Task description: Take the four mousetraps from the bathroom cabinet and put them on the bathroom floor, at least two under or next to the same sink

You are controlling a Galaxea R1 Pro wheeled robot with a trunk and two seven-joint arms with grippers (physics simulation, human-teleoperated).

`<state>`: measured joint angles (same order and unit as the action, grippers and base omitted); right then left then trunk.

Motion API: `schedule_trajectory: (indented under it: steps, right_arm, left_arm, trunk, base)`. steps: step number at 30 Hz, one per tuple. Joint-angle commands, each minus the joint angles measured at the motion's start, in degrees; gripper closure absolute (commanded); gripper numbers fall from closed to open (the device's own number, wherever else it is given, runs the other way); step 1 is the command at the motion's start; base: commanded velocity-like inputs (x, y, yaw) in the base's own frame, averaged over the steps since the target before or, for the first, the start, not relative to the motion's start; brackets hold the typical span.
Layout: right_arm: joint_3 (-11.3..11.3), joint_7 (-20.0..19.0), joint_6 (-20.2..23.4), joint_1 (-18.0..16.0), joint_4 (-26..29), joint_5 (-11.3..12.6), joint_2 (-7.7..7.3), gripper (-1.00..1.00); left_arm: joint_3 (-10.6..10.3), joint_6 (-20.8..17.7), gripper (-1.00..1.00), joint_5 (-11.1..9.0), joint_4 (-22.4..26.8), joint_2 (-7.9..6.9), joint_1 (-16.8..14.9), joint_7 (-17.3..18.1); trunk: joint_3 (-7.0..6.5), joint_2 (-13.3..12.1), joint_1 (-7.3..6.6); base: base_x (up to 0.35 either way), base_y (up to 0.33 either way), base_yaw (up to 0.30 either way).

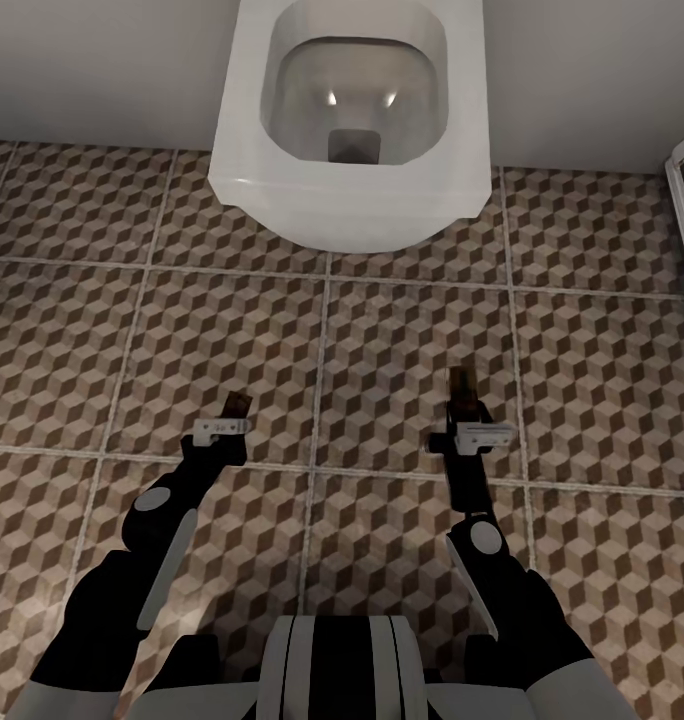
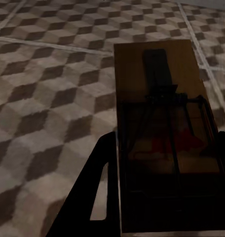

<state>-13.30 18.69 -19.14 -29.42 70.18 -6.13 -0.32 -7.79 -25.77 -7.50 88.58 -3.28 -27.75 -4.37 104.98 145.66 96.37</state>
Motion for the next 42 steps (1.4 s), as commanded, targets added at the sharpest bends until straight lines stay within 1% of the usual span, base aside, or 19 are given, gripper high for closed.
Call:
schedule_trajectory:
  steps: [1, 4, 6, 16, 23, 32, 42]
  right_arm:
    - [-0.13, 2.06, 0.10, -0.03, -0.01, -0.55, -0.03, 1.00]
    - [-0.14, 4.72, 0.14, -0.02, -0.03, -0.50, -0.02, 1.00]
    - [-0.14, 5.44, 0.15, -0.01, -0.03, -0.48, 0.02, 1.00]
    - [-0.22, 7.15, 0.40, 0.24, -0.04, -0.24, 0.43, 1.00]
    - [-0.24, 7.45, 0.48, 0.48, -0.08, -0.31, 0.40, 1.00]
    - [-0.23, 7.50, 0.42, 0.50, -0.04, -0.54, 0.33, 1.00]
    - [-0.23, 7.50, 0.42, 0.50, -0.04, -0.55, 0.27, 1.00]
  left_arm:
    - [-0.19, -0.25, 1.00, -0.58, 0.05, -0.06, -0.02, -0.46]
    - [-0.26, -0.26, 1.00, -0.58, 0.02, -0.06, -0.01, -0.46]
    - [-0.24, -0.28, 1.00, -0.58, 0.02, -0.06, -0.02, -0.46]
    - [-0.06, -0.30, 1.00, -0.40, 0.10, -0.06, -0.02, -0.54]
    - [-0.05, -0.46, 1.00, -0.33, 0.10, -0.11, 0.00, -0.55]
    - [-0.03, -2.92, 1.00, -0.32, 0.10, -0.07, -0.01, -0.55]
    - [-0.04, -3.14, 1.00, -0.32, 0.10, -0.06, -0.01, -0.55]
  trunk:
    - [0.02, 0.01, -0.01]
    - [0.02, 0.01, -0.01]
    - [0.01, 0.01, -0.01]
    - [0.01, 0.01, -0.01]
    - [0.02, 0.01, -0.01]
    - [0.02, 0.01, -0.01]
    - [0.02, 0.01, -0.01]
  base:
    - [0.000, 0.000, 0.000]
    - [0.000, 0.000, 0.000]
    - [0.000, 0.000, 0.000]
    - [0.000, 0.000, 0.000]
    - [0.000, 0.000, 0.000]
    - [0.000, 0.000, 0.000]
    - [0.000, 0.000, 0.000]
